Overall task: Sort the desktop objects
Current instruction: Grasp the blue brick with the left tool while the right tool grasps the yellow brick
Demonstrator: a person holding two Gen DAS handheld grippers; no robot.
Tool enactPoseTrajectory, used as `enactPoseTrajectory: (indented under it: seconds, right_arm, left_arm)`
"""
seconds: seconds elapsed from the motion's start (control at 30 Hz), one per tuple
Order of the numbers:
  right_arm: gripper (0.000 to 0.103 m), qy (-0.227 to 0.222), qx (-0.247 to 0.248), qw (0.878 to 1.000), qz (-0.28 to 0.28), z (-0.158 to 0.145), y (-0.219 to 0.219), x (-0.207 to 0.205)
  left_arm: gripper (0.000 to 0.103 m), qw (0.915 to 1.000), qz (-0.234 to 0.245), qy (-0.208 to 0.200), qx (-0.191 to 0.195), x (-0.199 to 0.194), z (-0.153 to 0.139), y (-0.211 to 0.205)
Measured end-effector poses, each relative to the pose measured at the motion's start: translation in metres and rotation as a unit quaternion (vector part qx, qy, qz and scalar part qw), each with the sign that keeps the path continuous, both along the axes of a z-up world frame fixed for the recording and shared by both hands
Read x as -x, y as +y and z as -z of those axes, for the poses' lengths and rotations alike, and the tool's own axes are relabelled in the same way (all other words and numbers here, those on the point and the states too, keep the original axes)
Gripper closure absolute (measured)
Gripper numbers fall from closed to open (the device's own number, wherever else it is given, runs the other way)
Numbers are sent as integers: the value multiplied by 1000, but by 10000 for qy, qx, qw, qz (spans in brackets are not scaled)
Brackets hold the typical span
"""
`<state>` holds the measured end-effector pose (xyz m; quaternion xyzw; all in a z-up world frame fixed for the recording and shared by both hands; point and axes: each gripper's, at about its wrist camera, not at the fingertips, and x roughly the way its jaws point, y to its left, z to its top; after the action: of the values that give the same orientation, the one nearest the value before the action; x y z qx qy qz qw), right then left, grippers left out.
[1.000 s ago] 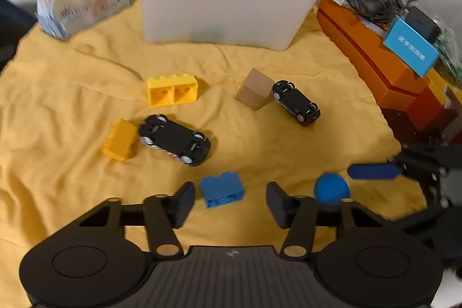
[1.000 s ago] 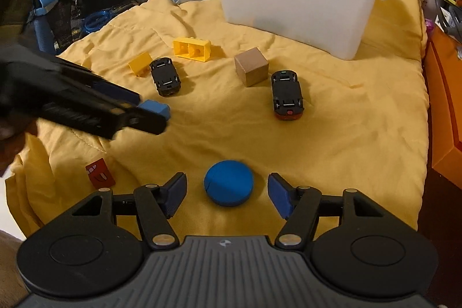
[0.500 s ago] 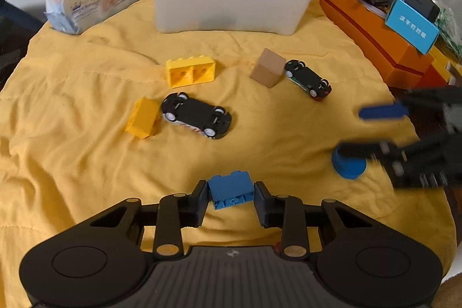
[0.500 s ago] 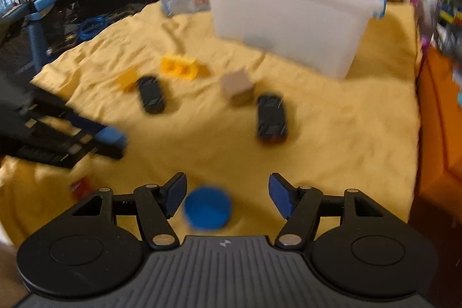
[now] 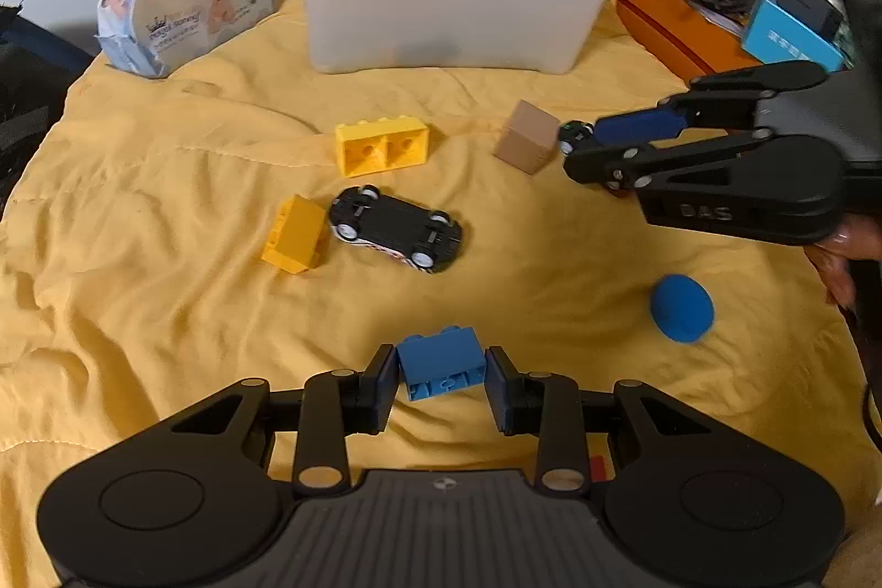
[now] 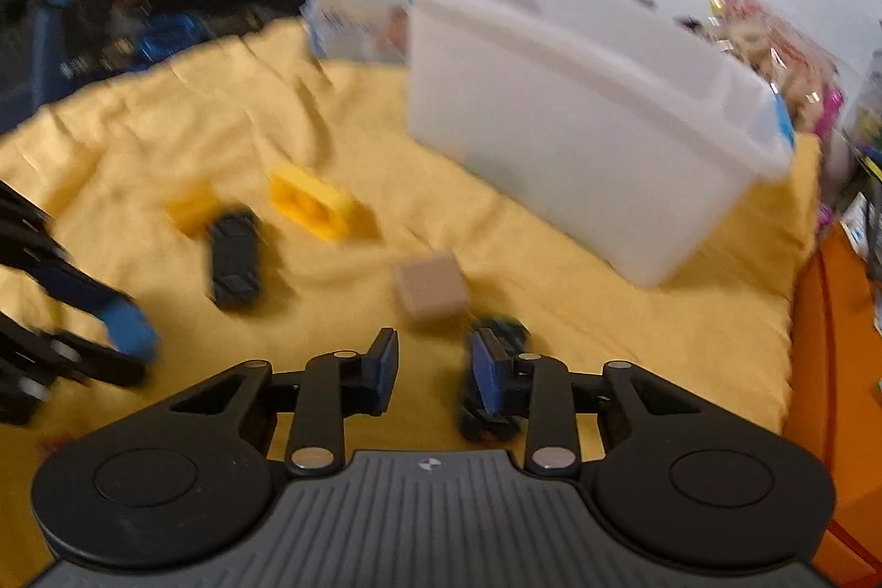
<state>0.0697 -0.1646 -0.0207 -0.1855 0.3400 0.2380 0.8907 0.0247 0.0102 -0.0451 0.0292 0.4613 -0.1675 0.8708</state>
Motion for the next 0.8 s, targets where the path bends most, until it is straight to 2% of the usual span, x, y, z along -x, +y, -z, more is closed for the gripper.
enactPoseTrajectory:
  seconds: [0.07,0.2,0.33,0.43,0.5,0.53,0.67,0.8]
  right_arm:
    - [69,-70,-145,9995,-260,-6,12,0]
    - [69,-67,-81,9976,-678,-4,45,-15]
    - [65,6,193,9944,-1042,11,72,-32]
    - [50,12,443,9930,-1094,23,82,-45]
    - [54,169,356,9925,-1156,29,82,-53]
    - [70,293,227,9924,-1174,30,80,-55]
    - [70,388,18,9944,-984,24,72,-46]
    - [70,330,64,9960,-833,14,61,-31]
  left_arm:
    - [66,10000,-31,32,12,-3,1,1]
    - [65,10000,21,24,-21,-3,1,0]
    - [65,10000,50,48,-5,-2,1,2]
    - [65,10000,65,54,7,-2,1,2]
    - [65,10000,79,48,7,-2,0,1]
    - [65,10000,87,36,7,-3,0,1]
    - [65,9999,90,41,59,-4,0,3]
    - [65,9999,94,-36,103,-8,-4,5]
